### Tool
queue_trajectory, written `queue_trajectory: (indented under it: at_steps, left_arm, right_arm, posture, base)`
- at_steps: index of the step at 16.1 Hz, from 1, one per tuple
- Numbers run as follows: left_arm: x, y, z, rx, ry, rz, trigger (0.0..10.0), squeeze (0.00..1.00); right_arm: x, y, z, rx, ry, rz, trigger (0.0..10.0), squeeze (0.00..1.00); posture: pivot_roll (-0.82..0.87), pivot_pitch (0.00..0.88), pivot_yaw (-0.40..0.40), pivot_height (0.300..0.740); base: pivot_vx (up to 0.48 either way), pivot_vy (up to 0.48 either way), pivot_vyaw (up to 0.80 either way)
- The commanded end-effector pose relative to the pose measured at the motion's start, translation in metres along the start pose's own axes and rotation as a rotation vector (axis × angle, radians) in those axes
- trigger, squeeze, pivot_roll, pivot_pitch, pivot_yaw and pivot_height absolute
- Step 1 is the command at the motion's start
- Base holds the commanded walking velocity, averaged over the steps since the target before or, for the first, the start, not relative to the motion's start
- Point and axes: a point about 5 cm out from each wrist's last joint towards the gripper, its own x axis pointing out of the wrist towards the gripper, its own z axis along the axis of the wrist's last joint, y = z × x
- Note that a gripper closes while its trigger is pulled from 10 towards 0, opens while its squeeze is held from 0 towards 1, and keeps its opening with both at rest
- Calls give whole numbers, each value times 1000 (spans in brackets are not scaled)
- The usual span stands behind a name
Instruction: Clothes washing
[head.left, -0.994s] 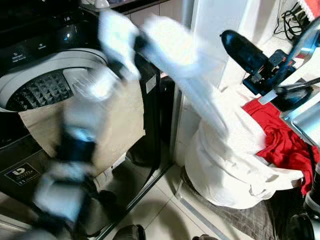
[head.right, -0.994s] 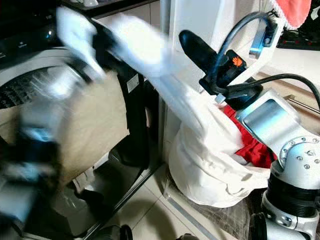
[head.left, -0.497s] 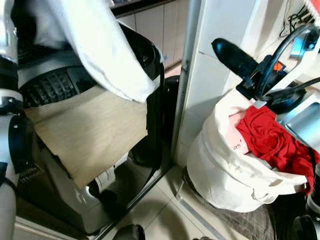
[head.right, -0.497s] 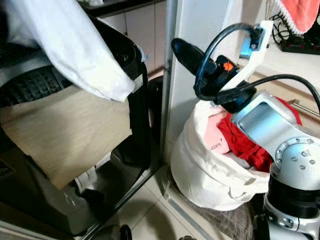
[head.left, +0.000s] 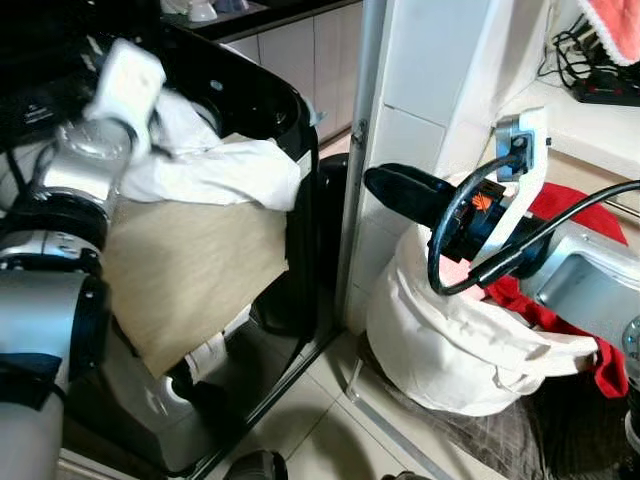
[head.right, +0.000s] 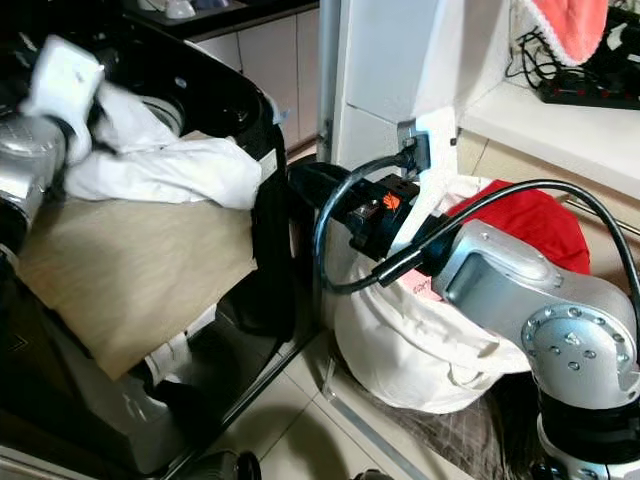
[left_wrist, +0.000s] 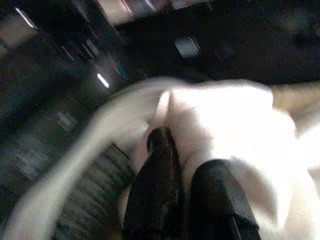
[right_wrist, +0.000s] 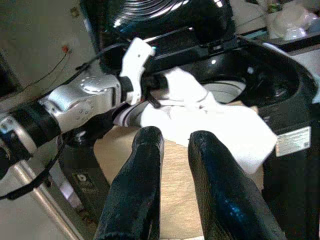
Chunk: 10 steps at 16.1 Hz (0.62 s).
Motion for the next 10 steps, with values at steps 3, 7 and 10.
queue_trajectory:
  at_steps: [3, 7, 10]
  left_arm:
    - [-5, 14, -10, -149, 67, -11, 10000, 1000]
    - [-15, 39, 0, -200, 34, 36, 10000, 1000]
    - [-19, 51, 8, -195, -5, 87, 10000, 1000]
  right_arm:
    - [2, 7, -8, -38, 61, 50, 10000, 0]
    - [4, 7, -9, -47, 62, 66, 10000, 0]
    - [4, -1, -8, -48, 48, 15, 10000, 0]
  posture:
    - [-147, 0, 42, 740]
    - [-141, 0, 39, 740]
    - [-139, 0, 40, 740]
  base:
    - [0, 0, 0]
    - [0, 0, 0]
    - [0, 0, 0]
